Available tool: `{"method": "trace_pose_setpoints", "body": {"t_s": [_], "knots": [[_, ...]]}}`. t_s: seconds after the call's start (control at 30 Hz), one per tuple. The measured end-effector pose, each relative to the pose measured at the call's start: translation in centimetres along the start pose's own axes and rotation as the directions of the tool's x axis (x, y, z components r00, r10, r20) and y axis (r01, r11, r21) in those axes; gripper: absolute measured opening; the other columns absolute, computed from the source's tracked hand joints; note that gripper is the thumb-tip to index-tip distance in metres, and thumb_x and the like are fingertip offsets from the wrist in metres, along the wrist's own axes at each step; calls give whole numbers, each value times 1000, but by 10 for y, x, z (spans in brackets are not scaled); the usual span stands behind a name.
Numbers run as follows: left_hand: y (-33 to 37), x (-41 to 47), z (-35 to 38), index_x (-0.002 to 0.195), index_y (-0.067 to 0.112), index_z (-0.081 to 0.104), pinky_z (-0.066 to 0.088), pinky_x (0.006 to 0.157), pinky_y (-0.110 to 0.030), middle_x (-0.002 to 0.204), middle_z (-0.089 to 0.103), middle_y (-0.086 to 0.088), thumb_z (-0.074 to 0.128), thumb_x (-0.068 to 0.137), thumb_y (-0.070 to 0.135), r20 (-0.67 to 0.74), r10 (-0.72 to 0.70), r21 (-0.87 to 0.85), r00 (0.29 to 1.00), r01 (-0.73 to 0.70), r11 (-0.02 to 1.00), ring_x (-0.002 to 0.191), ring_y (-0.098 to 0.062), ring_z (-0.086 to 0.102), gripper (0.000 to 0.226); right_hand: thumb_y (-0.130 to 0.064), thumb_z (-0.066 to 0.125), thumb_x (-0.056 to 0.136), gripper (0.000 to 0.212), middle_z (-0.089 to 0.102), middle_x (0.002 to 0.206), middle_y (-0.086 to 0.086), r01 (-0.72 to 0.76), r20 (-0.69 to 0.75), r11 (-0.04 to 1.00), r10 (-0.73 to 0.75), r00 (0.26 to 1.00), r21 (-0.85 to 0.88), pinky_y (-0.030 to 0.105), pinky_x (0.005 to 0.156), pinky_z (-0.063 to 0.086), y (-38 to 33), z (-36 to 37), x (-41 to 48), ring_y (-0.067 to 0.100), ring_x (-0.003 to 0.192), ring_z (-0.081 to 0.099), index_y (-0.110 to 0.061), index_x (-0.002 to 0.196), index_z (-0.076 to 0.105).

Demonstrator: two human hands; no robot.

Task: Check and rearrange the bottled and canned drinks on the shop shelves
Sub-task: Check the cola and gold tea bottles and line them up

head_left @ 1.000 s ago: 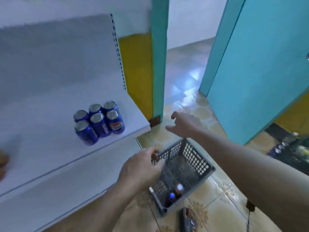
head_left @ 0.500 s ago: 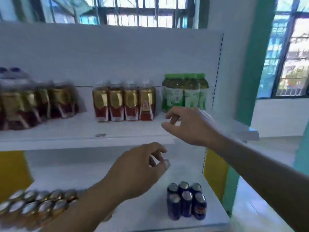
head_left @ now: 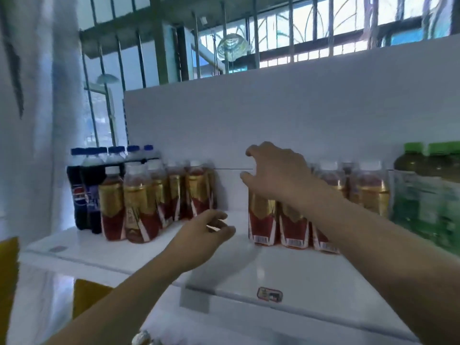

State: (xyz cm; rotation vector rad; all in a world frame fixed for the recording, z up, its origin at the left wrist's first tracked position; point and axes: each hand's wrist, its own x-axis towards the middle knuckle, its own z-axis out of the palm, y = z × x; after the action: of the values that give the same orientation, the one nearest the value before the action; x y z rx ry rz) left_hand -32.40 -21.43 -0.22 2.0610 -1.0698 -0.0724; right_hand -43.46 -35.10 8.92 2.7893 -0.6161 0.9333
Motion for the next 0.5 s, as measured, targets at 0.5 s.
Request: {"method": "trace_pose_setpoints", "body": {"t_s": [0.5], "knots": [[-12, 104, 45, 131, 36, 29, 51, 62, -10, 117, 54, 18, 69, 83, 54, 339, 183, -395, 923, -38, 918, 91, 2, 58, 66, -50, 56, 98, 38, 64, 129, -4, -163, 5, 986, 163, 987, -46, 30, 87, 38, 1, 37, 54, 18, 116, 58, -29, 129, 62]]}}
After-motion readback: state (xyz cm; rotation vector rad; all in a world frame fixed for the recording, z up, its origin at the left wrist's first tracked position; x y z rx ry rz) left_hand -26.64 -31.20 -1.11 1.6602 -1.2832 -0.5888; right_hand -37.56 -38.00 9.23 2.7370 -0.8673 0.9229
